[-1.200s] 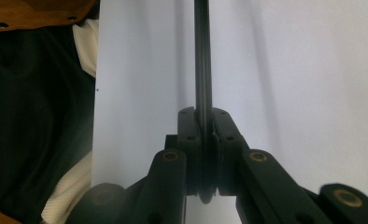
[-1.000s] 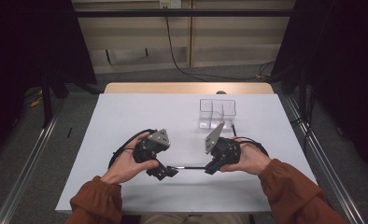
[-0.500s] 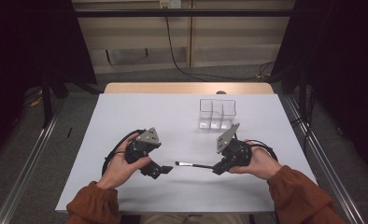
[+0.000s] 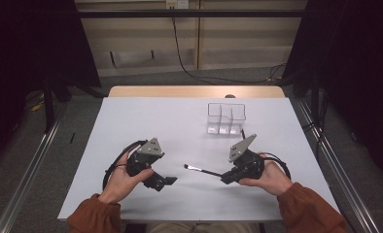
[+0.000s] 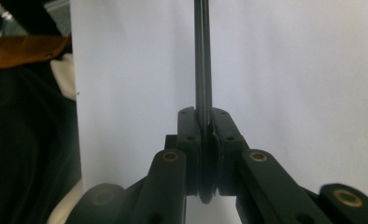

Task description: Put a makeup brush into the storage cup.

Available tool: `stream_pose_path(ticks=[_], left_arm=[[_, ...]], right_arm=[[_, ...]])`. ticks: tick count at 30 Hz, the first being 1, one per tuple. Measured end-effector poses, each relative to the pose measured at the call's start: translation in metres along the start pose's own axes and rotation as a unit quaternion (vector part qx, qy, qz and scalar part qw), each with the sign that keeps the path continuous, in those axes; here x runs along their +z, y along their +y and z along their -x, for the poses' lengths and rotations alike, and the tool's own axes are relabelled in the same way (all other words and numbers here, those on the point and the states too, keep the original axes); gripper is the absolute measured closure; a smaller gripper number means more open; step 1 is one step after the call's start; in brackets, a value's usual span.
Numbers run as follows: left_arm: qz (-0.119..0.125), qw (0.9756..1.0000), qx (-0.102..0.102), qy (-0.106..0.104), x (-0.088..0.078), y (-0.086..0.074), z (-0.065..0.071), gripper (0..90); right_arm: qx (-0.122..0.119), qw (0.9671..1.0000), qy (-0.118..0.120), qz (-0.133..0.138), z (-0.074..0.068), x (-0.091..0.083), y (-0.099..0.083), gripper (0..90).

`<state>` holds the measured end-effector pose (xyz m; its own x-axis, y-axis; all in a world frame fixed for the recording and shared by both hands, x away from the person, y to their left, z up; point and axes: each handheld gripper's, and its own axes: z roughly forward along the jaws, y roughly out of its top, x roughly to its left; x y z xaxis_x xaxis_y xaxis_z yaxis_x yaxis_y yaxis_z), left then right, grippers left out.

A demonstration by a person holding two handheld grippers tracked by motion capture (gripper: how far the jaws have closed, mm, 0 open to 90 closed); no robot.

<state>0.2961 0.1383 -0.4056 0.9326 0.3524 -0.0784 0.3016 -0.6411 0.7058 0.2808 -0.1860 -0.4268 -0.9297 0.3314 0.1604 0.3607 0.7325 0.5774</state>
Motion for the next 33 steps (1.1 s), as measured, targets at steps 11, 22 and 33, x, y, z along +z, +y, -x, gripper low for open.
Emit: stream_pose_path(ticks=[11,22,33], left_arm=[[0.014,0.9998,-0.009,0.007,-0.005,-0.007,0.0,4.4],[0.028,0.9993,-0.018,0.02,-0.006,-0.009,-0.001,4.4],[0.039,0.9987,-0.019,0.025,-0.007,-0.01,0.0,4.4]], right_arm=[[0.026,0.9959,-0.015,0.086,-0.006,0.001,-0.017,83.9],[0.034,0.988,-0.009,0.151,-0.005,0.002,-0.02,83.8],[0.036,0.9787,-0.02,0.201,-0.008,0.004,-0.022,83.8]])
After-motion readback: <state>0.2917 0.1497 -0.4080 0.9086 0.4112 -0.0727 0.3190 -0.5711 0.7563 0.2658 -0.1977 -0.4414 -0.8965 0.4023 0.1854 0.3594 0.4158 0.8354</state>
